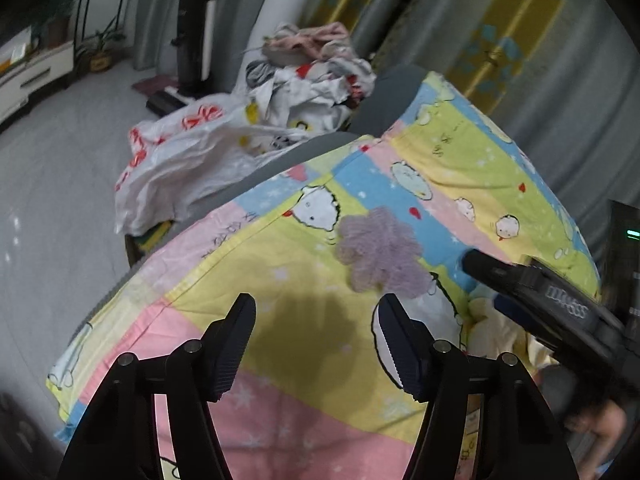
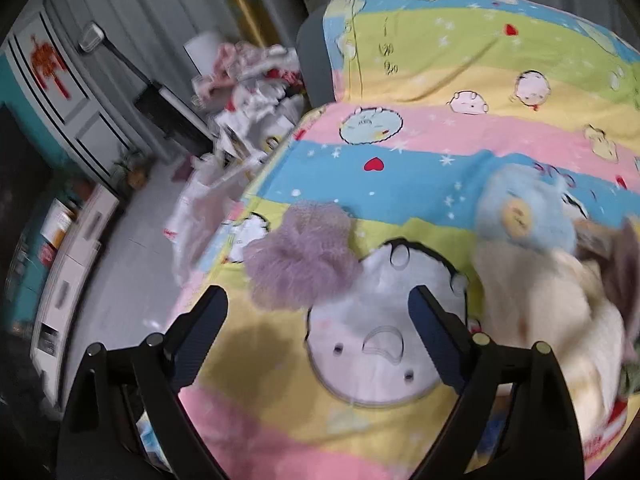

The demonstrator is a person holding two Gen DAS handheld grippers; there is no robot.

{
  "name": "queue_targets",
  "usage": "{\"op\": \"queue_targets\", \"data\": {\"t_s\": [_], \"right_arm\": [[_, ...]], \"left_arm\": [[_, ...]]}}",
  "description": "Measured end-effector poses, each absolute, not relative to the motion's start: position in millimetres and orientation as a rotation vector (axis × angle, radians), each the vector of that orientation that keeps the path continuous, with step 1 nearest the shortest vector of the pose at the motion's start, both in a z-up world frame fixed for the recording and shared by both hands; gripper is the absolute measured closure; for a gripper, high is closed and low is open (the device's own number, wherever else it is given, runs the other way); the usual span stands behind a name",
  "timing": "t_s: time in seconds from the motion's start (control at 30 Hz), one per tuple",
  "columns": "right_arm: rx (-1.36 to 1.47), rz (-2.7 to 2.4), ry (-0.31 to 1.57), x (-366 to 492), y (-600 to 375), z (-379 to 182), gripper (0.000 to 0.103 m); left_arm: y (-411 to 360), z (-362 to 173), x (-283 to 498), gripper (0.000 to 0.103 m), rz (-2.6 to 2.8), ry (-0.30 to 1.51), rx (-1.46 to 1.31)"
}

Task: Organize soft objects
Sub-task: 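Move the right tool to the lilac mesh puff and close on it, then carry the lilac puff with the right tool into the green box and release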

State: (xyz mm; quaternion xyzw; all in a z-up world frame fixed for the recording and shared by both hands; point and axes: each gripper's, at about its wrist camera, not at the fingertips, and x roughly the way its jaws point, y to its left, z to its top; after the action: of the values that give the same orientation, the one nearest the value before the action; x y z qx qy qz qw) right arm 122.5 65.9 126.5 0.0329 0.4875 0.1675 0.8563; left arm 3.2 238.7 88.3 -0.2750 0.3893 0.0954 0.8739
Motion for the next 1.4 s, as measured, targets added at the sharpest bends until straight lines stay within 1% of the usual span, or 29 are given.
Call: {"op": "queue_targets", "data": {"t_s": [0.17, 0.2, 0.27, 0.33, 0.37, 0.4, 0.43, 0.47, 0.5, 0.67, 0.83, 0.97, 1.17, 1.27, 1.4], "right_arm": [[0.013, 0.304, 1.044, 164.9, 90.1, 90.7, 0.012], [0.012, 0.295, 1.070, 174.6, 93.3, 81.1, 0.014], [0.035, 0.297, 1.133, 185.5, 96.3, 63.0, 0.022], [0.012, 0.297, 1.147, 187.0, 99.0, 52.4, 0.027], [-0.011, 0.281, 1.132, 185.0, 99.2, 50.6, 0.033], [-0.042, 0.259, 1.115, 182.0, 98.9, 51.3, 0.044], [-0.073, 0.237, 1.100, 179.2, 97.9, 52.7, 0.066], [-0.102, 0.226, 1.079, 175.8, 95.9, 56.4, 0.082], [-0.105, 0.246, 1.067, 172.6, 93.0, 60.3, 0.094], [-0.055, 0.326, 1.015, 142.0, 72.1, 100.6, 0.094], [-0.026, 0.401, 0.962, 73.9, 38.7, 149.0, 0.094], [-0.020, 0.396, 0.946, 16.4, 0.0, 167.3, 0.093], [0.013, 0.320, 0.984, -43.5, -60.8, 156.4, 0.091], [0.076, 0.291, 0.996, -64.3, -93.8, 144.0, 0.088], [0.125, 0.245, 1.078, -71.5, -127.8, 116.1, 0.082]], "left_arm": [[247.7, 85.8, 2.7, 0.038, 0.185, 0.816, -0.618], [246.2, 86.6, 2.2, 0.038, 0.189, 0.816, -0.599], [245.1, 87.2, 2.9, 0.038, 0.199, 0.815, -0.580], [243.8, 86.2, 5.4, 0.038, 0.199, 0.825, -0.570], [242.7, 85.6, 6.4, 0.038, 0.196, 0.830, -0.569], [242.2, 85.4, 7.1, 0.038, 0.195, 0.833, -0.569], [240.6, 85.9, 7.9, 0.038, 0.190, 0.833, -0.564], [239.5, 86.7, 8.3, 0.038, 0.185, 0.832, -0.556], [237.9, 87.6, 8.2, 0.038, 0.180, 0.831, -0.546], [231.0, 91.9, 4.9, 0.038, 0.167, 0.821, -0.524], [212.6, 96.2, 1.4, 0.038, 0.122, 0.821, -0.493], [186.1, 102.2, -5.4, 0.038, 0.068, 0.814, -0.434], [133.7, 106.9, -18.9, 0.038, -0.066, 0.830, -0.330], [109.4, 107.0, -28.4, 0.038, -0.152, 0.847, -0.309], [77.9, 99.2, -42.5, 0.038, -0.232, 0.900, -0.316]]}}
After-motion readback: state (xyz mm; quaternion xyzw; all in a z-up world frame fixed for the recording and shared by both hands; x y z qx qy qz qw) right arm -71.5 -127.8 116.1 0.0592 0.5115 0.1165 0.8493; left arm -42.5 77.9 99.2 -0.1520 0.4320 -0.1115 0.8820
